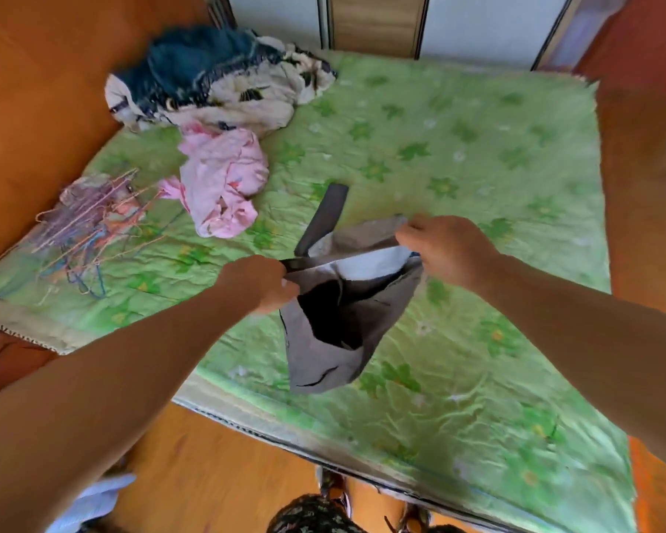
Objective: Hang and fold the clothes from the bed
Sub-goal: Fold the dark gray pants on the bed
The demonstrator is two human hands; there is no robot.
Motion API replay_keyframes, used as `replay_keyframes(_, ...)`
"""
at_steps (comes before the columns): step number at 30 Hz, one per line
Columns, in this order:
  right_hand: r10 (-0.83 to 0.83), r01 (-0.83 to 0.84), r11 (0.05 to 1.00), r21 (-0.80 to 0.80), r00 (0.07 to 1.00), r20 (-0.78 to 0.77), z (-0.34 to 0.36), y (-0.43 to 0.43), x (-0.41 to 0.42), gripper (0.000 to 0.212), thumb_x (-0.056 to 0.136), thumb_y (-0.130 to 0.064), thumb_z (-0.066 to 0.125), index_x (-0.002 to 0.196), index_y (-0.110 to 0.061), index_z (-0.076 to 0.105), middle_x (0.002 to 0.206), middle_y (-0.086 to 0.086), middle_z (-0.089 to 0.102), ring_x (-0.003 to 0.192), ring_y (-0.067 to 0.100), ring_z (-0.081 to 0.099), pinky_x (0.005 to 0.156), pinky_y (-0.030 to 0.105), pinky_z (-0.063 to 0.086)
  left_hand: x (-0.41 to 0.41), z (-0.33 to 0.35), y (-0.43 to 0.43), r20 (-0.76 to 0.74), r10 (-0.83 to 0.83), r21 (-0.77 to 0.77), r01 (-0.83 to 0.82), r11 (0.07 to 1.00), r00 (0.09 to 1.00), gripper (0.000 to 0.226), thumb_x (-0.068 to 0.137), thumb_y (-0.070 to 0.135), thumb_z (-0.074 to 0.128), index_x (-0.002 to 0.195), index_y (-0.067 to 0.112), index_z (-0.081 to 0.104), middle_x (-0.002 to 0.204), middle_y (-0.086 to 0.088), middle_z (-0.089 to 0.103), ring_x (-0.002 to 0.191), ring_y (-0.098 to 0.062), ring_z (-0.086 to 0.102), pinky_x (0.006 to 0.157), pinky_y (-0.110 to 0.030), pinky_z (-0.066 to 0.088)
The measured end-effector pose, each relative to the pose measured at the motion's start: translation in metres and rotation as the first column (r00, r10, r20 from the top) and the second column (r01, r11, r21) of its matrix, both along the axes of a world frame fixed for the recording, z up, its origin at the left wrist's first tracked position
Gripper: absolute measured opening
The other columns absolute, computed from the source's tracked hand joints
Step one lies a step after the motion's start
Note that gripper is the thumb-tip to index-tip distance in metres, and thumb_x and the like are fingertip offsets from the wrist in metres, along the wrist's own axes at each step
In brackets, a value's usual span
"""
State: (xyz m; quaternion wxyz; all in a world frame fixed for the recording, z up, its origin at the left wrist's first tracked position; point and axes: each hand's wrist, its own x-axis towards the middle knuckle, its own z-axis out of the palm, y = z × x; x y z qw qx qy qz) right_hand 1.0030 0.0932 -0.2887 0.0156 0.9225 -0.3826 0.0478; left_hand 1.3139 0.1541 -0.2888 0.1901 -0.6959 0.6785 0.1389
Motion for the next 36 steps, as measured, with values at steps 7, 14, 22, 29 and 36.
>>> replay_keyframes(7, -0.097, 0.049, 0.983, -0.177, 0.956, -0.277, 0.109, -0.016, -0.068, 0.017, 0.068, 0.002, 0.075, 0.080, -0.010, 0.069, 0.089, 0.015, 0.058, 0.074, 0.036, 0.061, 0.049, 0.036, 0.047, -0.029, 0.073, -0.021, -0.096, -0.022, -0.249, -0.003, 0.969, 0.995, 0.020, 0.087, 0.021, 0.060, 0.105, 0.014, 0.067, 0.105, -0.010, 0.065, 0.103, -0.033, 0.065, 0.078, -0.038, 0.054)
replay_keyframes(14, -0.304, 0.271, 0.950, -0.155, 0.914, -0.269, 0.196, 0.007, -0.139, 0.039, 0.099, -0.059, 0.046, 0.091, -0.022, 0.054, 0.095, -0.003, 0.047, 0.081, 0.020, 0.050, 0.061, 0.033, 0.039, -0.078, 0.122, -0.035, -0.215, -0.097, -0.199, 0.053, 0.979, 0.972, 0.034, 0.088, -0.003, 0.050, 0.105, 0.013, 0.075, 0.109, -0.011, 0.068, 0.104, -0.030, 0.064, 0.078, -0.029, 0.045)
replay_keyframes(22, -0.450, 0.439, 0.893, -0.103, 0.880, -0.151, 0.235, 0.040, -0.224, 0.016, 0.097, -0.037, 0.059, 0.093, -0.022, 0.061, 0.097, -0.003, 0.050, 0.097, 0.026, 0.058, 0.078, 0.039, 0.050, -0.134, 0.148, -0.040, -0.067, -0.347, -0.256, 0.321, 0.912, 0.935, 0.052, 0.077, 0.068, 0.067, 0.087, 0.018, 0.067, 0.092, -0.001, 0.063, 0.082, -0.020, 0.062, 0.065, -0.034, 0.049)
replay_keyframes(29, -0.588, 0.606, 0.795, 0.004, 0.770, 0.247, 0.283, 0.046, -0.278, 0.018, 0.093, -0.022, 0.068, 0.078, -0.013, 0.065, 0.081, 0.006, 0.062, 0.081, 0.026, 0.057, 0.073, 0.040, 0.045, -0.153, 0.232, -0.070, -0.301, -0.494, -0.530, 0.288, 0.798, 0.816, 0.018, 0.085, 0.035, 0.068, 0.082, 0.018, 0.064, 0.087, -0.002, 0.053, 0.087, -0.027, 0.058, 0.070, -0.031, 0.034)
replay_keyframes(36, -0.482, 0.522, 0.818, 0.241, 0.394, 0.783, 0.350, 0.038, -0.297, 0.027, 0.096, -0.009, 0.066, 0.070, -0.009, 0.058, 0.071, 0.008, 0.055, 0.071, 0.022, 0.060, 0.071, 0.040, 0.059, -0.155, 0.359, -0.079, -0.587, -0.482, -0.569, 0.092, 0.817, 0.651, 0.015, 0.097, -0.005, 0.057, 0.094, 0.002, 0.069, 0.085, -0.008, 0.068, 0.075, -0.005, 0.062, 0.064, -0.012, 0.048)
